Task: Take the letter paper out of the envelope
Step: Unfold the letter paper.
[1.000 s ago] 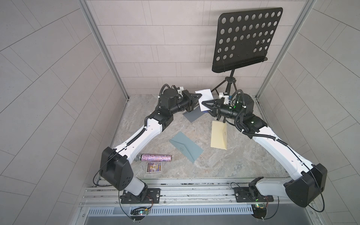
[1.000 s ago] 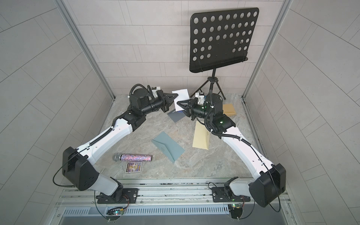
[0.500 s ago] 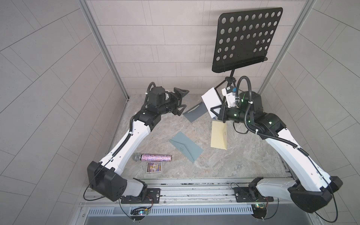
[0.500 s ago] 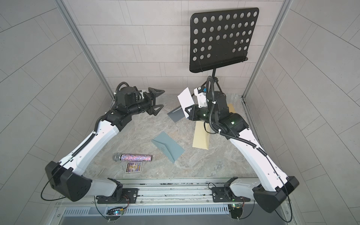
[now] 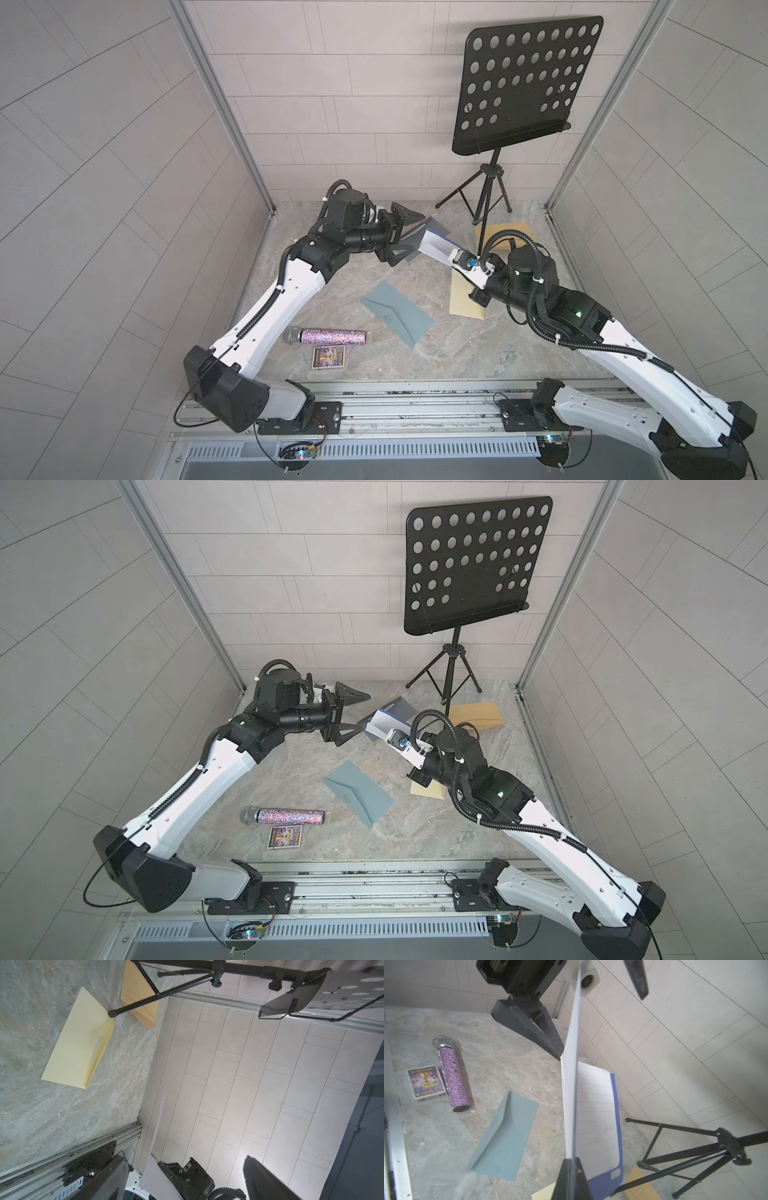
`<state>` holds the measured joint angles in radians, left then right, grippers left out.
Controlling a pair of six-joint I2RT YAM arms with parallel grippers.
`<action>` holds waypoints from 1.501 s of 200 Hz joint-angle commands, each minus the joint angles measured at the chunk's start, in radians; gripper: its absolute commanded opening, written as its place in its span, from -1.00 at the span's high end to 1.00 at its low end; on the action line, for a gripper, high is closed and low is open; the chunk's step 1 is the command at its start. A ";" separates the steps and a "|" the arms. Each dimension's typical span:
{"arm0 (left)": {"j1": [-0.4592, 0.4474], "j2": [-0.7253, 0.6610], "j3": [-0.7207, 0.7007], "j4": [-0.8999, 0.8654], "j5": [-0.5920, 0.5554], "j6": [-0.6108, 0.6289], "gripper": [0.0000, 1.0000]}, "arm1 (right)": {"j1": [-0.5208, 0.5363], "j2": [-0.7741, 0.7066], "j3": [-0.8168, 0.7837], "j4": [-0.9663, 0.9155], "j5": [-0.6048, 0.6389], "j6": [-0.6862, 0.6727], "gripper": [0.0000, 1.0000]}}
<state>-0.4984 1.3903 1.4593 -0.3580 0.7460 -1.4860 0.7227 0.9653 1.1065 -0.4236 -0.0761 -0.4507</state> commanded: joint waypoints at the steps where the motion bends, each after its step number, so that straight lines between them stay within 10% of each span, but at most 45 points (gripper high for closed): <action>1: -0.011 -0.017 0.000 -0.045 0.061 0.041 -0.80 | 0.018 -0.001 0.007 0.066 0.067 -0.196 1.00; 116: -0.014 -0.008 -0.074 -0.035 0.064 0.078 -0.41 | 0.099 0.033 -0.011 0.168 0.181 -0.333 1.00; 224: -0.014 0.007 -0.103 0.040 0.046 0.038 0.67 | 0.123 0.084 -0.009 0.219 0.207 -0.358 1.00; 300: -0.010 0.028 -0.053 0.005 0.025 0.116 1.00 | 0.129 0.073 -0.014 0.231 0.224 -0.320 1.00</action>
<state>-0.5072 1.4040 1.3666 -0.3386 0.7868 -1.4143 0.8417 1.0504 1.0935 -0.2268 0.1402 -0.7967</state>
